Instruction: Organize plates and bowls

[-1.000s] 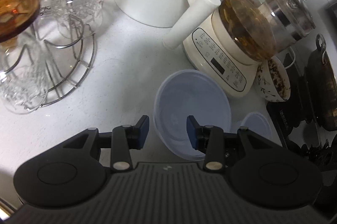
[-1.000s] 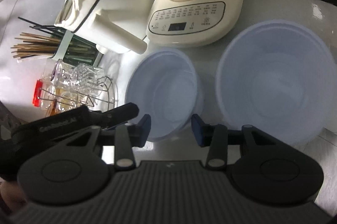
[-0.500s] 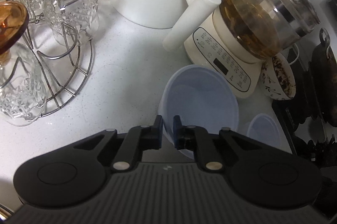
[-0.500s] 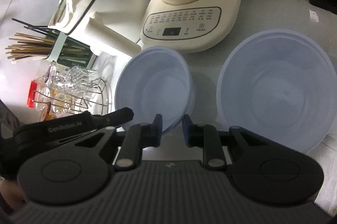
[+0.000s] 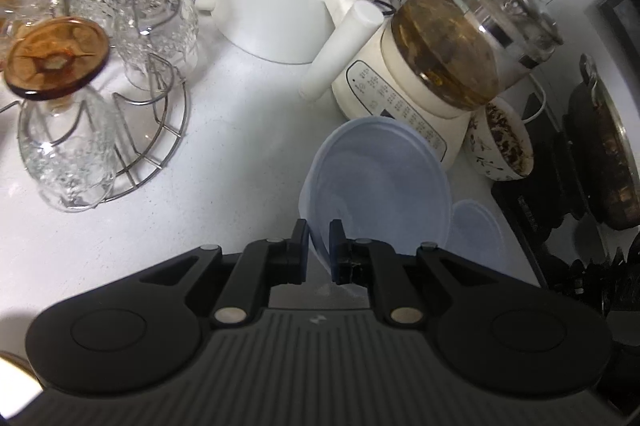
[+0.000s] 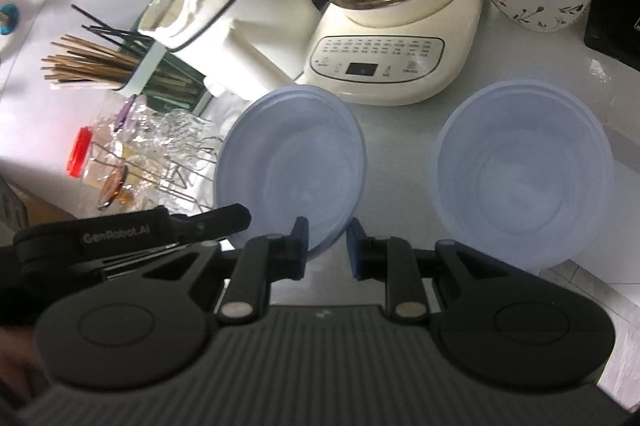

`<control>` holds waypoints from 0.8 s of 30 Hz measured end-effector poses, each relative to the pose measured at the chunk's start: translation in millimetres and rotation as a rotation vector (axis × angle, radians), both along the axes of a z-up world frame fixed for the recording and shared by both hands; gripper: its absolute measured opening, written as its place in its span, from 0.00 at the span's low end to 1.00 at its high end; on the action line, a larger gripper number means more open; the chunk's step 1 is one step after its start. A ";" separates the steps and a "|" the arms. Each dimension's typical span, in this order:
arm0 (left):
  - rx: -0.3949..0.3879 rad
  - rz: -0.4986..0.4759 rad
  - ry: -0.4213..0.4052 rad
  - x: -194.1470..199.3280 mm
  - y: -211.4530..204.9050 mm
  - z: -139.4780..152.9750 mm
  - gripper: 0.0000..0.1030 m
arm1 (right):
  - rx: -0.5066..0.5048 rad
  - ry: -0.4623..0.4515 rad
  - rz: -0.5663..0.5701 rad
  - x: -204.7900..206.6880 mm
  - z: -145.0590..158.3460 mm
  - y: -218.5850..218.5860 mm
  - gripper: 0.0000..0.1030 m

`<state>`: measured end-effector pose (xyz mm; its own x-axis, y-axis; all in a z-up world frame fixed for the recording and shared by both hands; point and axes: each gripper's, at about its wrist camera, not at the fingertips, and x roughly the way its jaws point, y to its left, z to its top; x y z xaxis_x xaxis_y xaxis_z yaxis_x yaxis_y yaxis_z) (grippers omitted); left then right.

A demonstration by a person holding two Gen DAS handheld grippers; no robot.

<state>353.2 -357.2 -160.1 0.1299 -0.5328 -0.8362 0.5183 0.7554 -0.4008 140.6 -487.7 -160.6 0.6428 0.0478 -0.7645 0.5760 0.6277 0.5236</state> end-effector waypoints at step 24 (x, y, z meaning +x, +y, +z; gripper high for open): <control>-0.080 0.122 -0.103 -43.1 101.0 68.5 0.12 | -0.086 -0.126 0.135 -7.3 61.5 63.6 0.23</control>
